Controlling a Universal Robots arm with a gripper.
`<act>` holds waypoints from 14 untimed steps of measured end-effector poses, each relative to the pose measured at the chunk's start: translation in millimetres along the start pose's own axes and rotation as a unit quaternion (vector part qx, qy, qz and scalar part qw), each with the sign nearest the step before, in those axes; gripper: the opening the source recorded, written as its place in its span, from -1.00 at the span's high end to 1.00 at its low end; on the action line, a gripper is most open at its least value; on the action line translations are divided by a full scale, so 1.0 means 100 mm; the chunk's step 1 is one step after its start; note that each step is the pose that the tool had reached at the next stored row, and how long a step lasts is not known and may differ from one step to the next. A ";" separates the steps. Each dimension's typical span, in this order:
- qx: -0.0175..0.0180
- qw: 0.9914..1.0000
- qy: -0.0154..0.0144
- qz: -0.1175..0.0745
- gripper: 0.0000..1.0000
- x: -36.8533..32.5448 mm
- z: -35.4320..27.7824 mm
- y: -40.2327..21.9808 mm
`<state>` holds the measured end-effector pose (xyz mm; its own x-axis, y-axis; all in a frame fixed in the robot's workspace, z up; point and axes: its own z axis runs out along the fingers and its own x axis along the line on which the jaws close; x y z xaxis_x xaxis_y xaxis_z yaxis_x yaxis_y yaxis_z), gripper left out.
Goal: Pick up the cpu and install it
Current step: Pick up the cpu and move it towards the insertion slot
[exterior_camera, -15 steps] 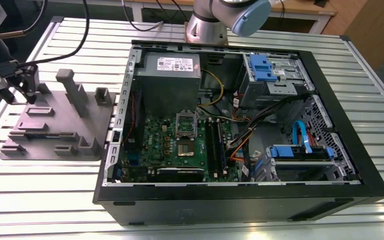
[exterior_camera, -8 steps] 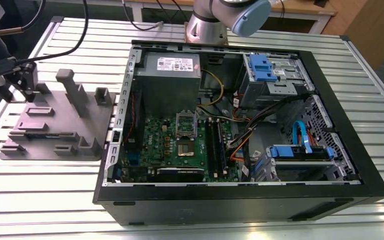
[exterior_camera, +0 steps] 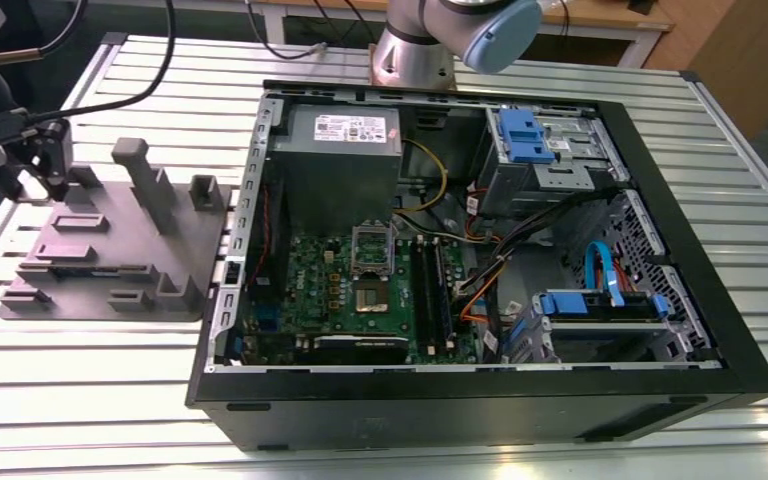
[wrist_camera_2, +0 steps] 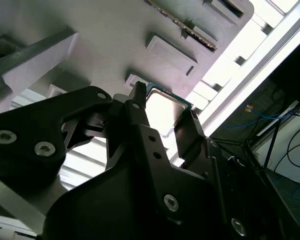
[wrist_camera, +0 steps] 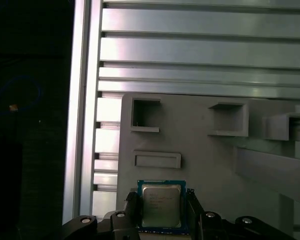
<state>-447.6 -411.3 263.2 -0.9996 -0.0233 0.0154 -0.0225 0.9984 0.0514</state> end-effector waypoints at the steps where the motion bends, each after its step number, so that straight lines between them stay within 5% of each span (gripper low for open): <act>1: 0.000 1.000 0.000 0.000 0.06 0.000 -0.006 0.000; 14: 0.000 1.000 0.000 0.000 0.06 0.002 -0.112 0.006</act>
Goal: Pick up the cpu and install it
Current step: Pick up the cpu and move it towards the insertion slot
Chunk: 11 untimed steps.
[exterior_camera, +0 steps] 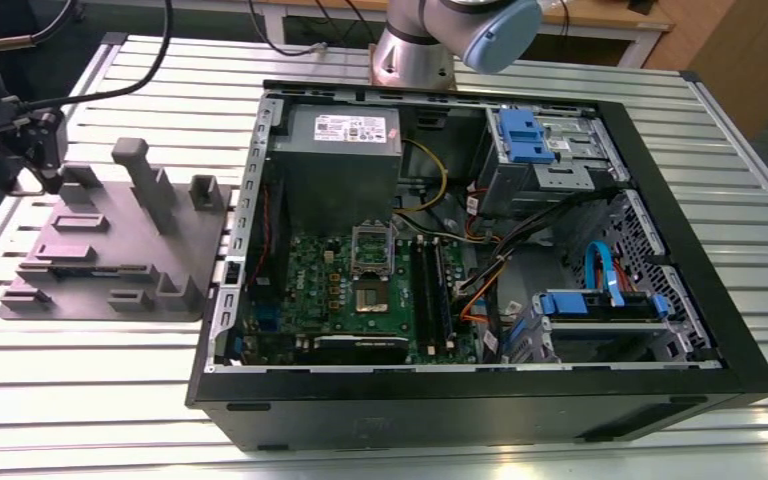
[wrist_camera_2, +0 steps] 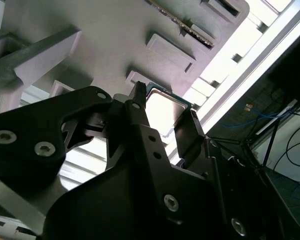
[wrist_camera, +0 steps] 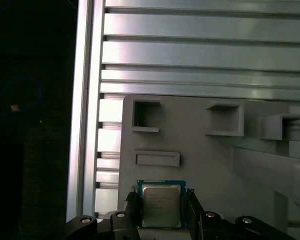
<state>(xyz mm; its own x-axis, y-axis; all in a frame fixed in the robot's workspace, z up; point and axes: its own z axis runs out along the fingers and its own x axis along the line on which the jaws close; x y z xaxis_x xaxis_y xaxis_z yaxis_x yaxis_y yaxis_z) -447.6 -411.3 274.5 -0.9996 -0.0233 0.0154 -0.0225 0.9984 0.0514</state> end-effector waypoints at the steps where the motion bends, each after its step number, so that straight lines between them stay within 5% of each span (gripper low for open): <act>1: 0.000 1.000 0.000 0.000 0.06 0.000 -0.011 0.001; 11: 0.000 1.000 0.000 0.000 0.06 0.001 -0.037 0.002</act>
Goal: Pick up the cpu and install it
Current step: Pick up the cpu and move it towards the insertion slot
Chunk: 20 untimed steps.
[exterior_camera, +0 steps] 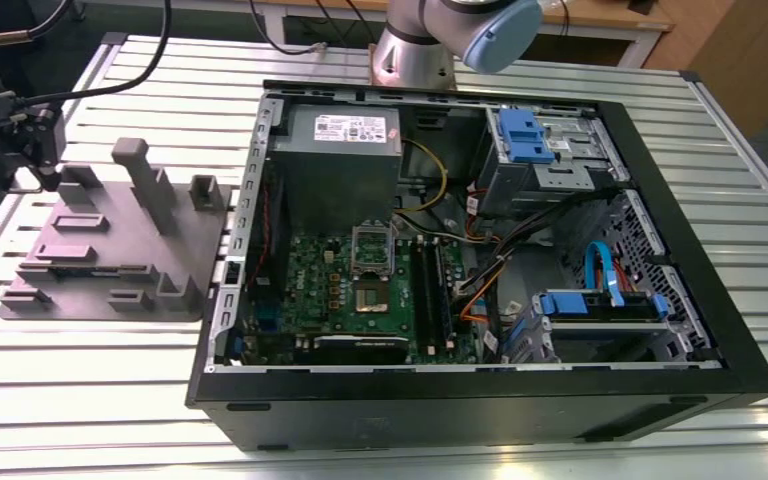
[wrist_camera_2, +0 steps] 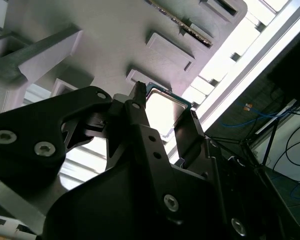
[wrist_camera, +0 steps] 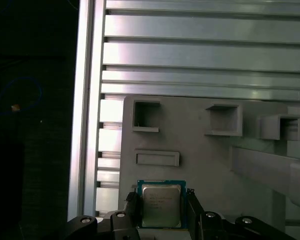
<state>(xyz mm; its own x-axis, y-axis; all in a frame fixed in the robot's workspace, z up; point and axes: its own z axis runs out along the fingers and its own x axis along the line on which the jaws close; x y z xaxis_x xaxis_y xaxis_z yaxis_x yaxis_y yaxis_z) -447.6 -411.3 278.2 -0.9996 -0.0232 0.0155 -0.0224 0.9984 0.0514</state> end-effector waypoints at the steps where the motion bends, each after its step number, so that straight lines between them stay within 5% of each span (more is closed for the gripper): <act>1: 0.000 1.000 0.000 0.000 0.06 0.000 -0.005 0.000; 20: 0.000 1.000 0.000 0.000 0.06 0.002 -0.127 0.007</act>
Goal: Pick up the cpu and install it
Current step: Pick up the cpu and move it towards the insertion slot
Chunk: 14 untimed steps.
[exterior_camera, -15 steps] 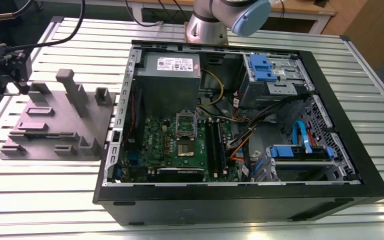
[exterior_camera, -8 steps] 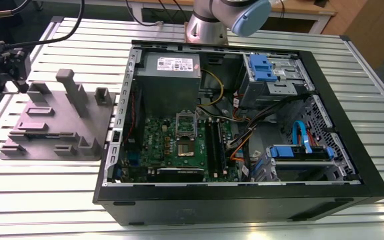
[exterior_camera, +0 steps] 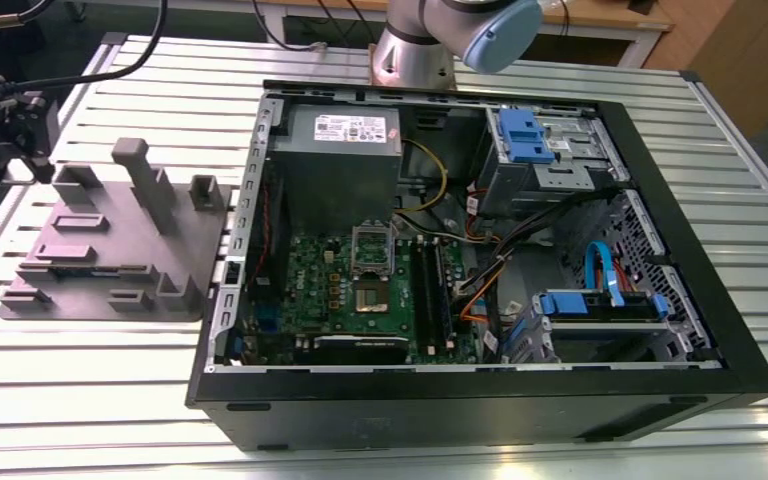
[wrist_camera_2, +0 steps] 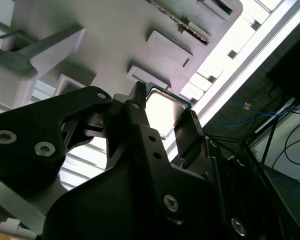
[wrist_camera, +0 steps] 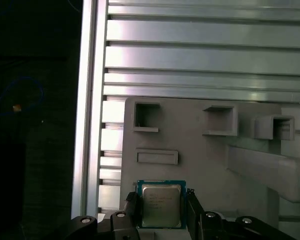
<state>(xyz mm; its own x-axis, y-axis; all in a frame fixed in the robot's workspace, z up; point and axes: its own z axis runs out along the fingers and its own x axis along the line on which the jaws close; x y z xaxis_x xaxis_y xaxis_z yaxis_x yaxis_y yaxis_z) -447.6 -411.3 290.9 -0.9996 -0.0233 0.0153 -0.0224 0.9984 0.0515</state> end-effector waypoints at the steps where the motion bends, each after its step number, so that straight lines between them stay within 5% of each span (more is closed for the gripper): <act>1: 0.000 1.000 0.000 0.000 0.06 0.000 -0.003 0.000; 14: 0.000 1.000 0.000 0.000 0.06 0.001 -0.056 0.003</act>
<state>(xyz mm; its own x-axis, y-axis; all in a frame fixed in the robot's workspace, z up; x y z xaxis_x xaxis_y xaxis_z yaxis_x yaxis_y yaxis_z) -447.6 -411.3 296.5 -0.9996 -0.0232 0.0154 -0.0224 0.9984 0.0514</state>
